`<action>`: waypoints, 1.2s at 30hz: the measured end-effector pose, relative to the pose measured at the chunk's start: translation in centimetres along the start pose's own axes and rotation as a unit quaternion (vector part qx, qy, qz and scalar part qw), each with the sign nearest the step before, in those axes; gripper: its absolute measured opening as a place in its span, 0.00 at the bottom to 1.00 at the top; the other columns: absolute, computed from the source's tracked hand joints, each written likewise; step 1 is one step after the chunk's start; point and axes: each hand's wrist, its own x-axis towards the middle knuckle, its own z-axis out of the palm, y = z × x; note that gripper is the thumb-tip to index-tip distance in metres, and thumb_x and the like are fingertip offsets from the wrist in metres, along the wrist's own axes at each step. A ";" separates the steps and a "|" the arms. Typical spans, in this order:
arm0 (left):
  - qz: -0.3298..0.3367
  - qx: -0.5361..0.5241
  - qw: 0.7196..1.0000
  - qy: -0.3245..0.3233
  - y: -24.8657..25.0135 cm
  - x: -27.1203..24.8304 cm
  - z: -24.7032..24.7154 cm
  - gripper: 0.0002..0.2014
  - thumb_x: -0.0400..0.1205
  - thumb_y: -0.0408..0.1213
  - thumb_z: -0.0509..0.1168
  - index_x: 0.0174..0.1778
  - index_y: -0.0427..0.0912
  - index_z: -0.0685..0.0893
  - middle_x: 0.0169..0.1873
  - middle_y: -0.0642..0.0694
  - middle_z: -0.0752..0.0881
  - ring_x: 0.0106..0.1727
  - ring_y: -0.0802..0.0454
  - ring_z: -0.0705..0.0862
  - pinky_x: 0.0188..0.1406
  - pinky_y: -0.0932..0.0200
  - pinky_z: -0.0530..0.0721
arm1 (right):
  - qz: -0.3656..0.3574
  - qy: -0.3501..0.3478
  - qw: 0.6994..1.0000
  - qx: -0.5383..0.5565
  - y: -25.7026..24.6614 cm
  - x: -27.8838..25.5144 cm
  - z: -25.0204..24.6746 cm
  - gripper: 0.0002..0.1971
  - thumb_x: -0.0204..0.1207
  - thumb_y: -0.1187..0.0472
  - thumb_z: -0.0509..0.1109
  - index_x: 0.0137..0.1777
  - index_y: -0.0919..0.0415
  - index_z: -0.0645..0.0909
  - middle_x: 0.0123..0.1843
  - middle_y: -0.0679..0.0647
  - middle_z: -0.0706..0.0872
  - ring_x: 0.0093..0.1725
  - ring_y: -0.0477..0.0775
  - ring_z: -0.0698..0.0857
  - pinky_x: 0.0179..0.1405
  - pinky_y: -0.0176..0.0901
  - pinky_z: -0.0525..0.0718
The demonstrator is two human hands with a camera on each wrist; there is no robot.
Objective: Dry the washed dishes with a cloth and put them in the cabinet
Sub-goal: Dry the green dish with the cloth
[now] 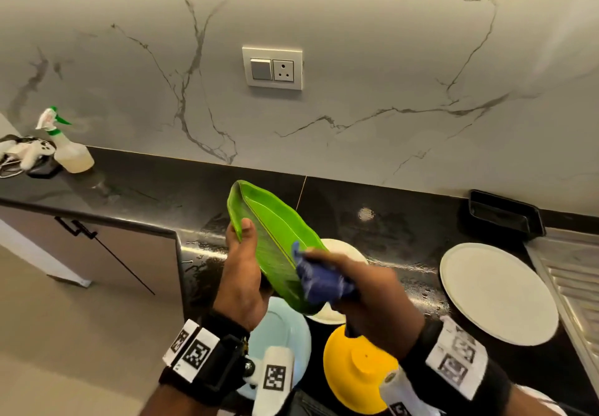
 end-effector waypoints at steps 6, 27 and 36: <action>-0.038 0.032 0.997 -0.053 -0.2 -0.5 -1.8 0.24 0.88 0.61 0.53 0.81 0.65 0.68 0.70 0.43 0.86 0.66 0.38 0.88 0.53 0.35 0.90 | 0.202 0.151 0.955 0.157 1.7 3.3 -1.3 0.06 0.83 0.57 0.72 0.58 0.53 0.84 0.49 0.50 0.90 0.50 0.52 0.89 0.53 0.54 0.86; -0.083 -0.005 0.984 -0.154 0.1 -1.9 -0.4 0.34 0.84 0.67 0.51 0.81 0.51 0.76 0.76 0.36 0.80 0.75 0.34 0.80 0.75 0.28 0.75 | -0.154 -0.283 0.865 -0.384 1.5 8.9 0.0 0.30 0.83 0.60 0.47 0.87 0.61 0.57 0.86 0.61 0.64 0.84 0.66 0.64 0.80 0.69 0.67; -0.005 0.048 0.991 -0.126 1.7 -0.8 -0.4 0.30 0.83 0.62 0.52 0.80 0.56 0.75 0.73 0.38 0.83 0.69 0.37 0.86 0.60 0.33 0.86 | -0.116 -0.366 0.874 -0.297 -0.5 9.2 -0.3 0.40 0.79 0.76 0.61 0.88 0.54 0.51 0.89 0.51 0.53 0.88 0.58 0.47 0.86 0.62 0.45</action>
